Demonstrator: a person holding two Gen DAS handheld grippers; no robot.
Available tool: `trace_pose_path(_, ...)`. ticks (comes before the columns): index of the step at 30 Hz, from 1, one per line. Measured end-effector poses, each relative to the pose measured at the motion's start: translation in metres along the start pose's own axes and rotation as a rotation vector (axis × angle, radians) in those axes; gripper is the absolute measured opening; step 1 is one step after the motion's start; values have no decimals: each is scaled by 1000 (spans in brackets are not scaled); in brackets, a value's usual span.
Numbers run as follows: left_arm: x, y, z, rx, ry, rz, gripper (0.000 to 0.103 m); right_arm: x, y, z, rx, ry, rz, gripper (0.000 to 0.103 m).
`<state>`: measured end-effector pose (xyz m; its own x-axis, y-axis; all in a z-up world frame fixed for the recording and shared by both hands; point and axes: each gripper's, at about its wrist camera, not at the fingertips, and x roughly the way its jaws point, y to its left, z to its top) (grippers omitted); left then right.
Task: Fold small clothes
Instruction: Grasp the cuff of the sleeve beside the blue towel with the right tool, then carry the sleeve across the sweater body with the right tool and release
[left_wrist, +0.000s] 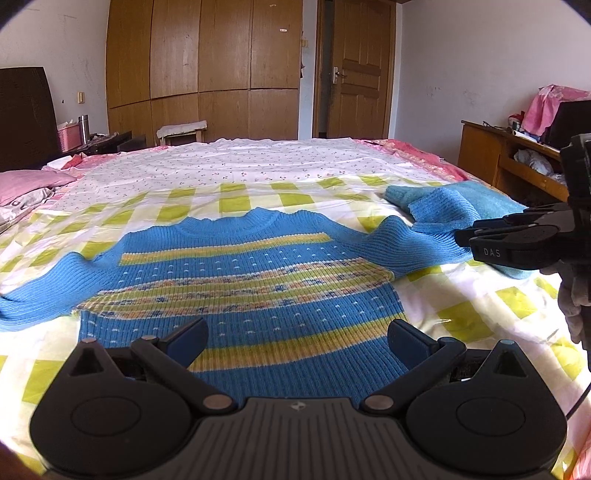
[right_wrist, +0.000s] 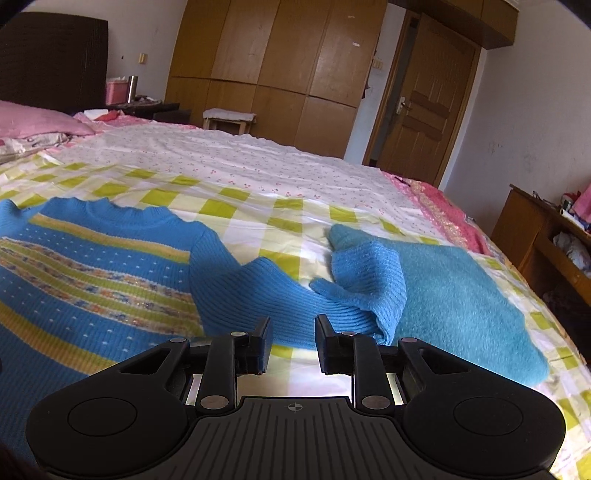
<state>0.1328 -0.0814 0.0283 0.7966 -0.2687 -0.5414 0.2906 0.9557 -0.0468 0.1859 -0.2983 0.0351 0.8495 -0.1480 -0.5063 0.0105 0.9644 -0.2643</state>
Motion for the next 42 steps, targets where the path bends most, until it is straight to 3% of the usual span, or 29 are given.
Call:
trace_pose_path(10, 21, 4, 1, 25, 1, -29, 103, 73, 12, 5, -330, 1, -116, 20)
trace_pose_path(22, 29, 16, -6, 4, 27, -56, 103, 136, 15, 4, -494, 104, -198, 20)
trace_pose_path(26, 23, 23, -6, -14, 26, -53, 103, 137, 9, 10, -437, 123, -203, 5)
trace_pose_path(29, 16, 29, -6, -17, 19, -50, 103, 130, 3, 19, -348, 126, -172, 2)
trace_pose_path(35, -5, 46, -6, -27, -10, -32, 103, 89, -12, 60, 47, 96, 21, 2)
trace_pose_path(42, -30, 75, -8, -72, -54, -5, 103, 51, 29, 107, 233, 18, 248, 2)
